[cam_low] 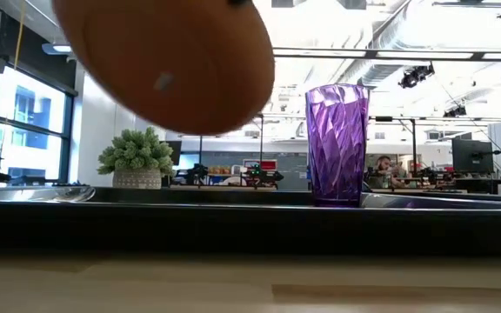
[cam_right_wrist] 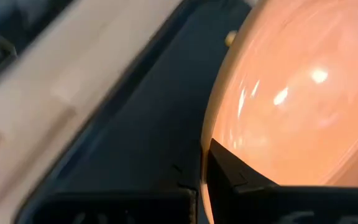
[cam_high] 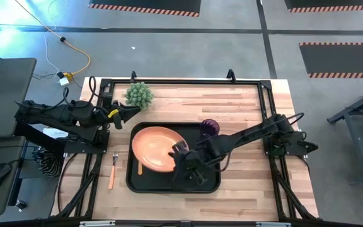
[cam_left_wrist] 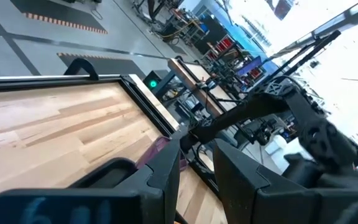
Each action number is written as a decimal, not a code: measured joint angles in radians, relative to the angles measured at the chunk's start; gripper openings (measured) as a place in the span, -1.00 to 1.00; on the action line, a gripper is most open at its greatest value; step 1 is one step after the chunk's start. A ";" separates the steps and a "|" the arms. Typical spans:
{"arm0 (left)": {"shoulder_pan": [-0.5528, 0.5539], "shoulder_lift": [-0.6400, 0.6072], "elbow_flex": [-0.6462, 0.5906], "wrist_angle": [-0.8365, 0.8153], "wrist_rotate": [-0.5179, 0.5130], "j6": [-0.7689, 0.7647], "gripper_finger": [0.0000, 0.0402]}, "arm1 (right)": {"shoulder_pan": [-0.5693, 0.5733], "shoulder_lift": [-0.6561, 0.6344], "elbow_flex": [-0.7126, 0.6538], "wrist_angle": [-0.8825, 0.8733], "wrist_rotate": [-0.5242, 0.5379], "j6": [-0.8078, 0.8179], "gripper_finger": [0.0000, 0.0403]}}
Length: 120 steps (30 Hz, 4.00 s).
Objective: Pick and place plate/cup/fork/spoon on tray
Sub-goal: Put the orange plate on the black tray to the right of the yellow spoon, then adjust the yellow spoon on the tray
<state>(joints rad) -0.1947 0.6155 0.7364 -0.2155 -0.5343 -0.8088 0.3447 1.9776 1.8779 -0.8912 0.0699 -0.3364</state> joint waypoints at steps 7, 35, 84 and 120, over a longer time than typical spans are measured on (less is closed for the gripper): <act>0.000 0.000 0.000 -0.044 -0.001 -0.001 -0.58 | 0.015 0.081 0.000 -0.070 0.075 -0.060 -1.00; 0.000 0.000 0.000 -0.125 0.008 -0.037 -0.58 | 0.100 0.238 -0.001 -0.132 0.102 0.101 -1.00; 0.000 0.000 0.000 -0.164 0.131 -0.124 -0.58 | 0.081 0.235 0.200 -0.211 0.253 0.325 -0.67; -0.275 0.286 0.001 -0.417 0.265 -0.383 -0.58 | 0.059 -0.024 0.479 -0.380 0.538 0.766 -0.67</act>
<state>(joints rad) -0.4698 0.9019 0.7372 -0.6320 -0.2694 -1.1919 0.4038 1.9541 2.3567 -1.2710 0.6081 0.4291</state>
